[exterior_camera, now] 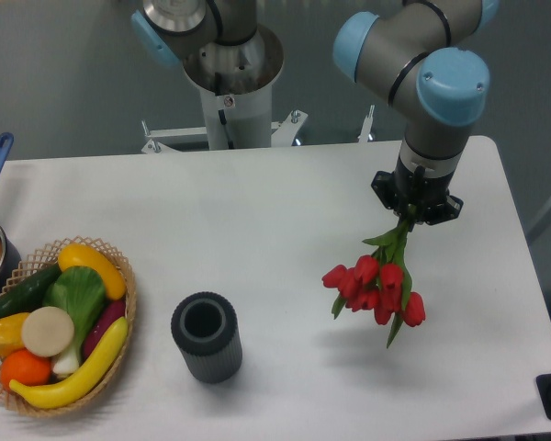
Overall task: Insert the flowers into the vase
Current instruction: 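Carry the red tulip bunch in the gripper toward the black vase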
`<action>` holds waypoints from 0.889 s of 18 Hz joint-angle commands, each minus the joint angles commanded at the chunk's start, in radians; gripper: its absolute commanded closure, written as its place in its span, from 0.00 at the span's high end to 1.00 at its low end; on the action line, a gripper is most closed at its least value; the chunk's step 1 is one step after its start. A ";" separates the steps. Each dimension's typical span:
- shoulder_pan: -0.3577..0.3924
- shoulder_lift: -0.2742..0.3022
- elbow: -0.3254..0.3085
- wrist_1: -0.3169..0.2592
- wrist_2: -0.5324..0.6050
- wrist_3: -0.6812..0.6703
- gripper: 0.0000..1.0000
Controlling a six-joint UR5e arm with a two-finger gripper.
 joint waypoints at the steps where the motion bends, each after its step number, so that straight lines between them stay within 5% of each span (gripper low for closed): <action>1: -0.008 0.000 0.000 0.002 -0.003 -0.005 0.00; 11: -0.058 0.051 0.021 0.015 -0.175 -0.060 0.00; 16: -0.060 0.054 0.035 0.190 -0.371 -0.181 0.00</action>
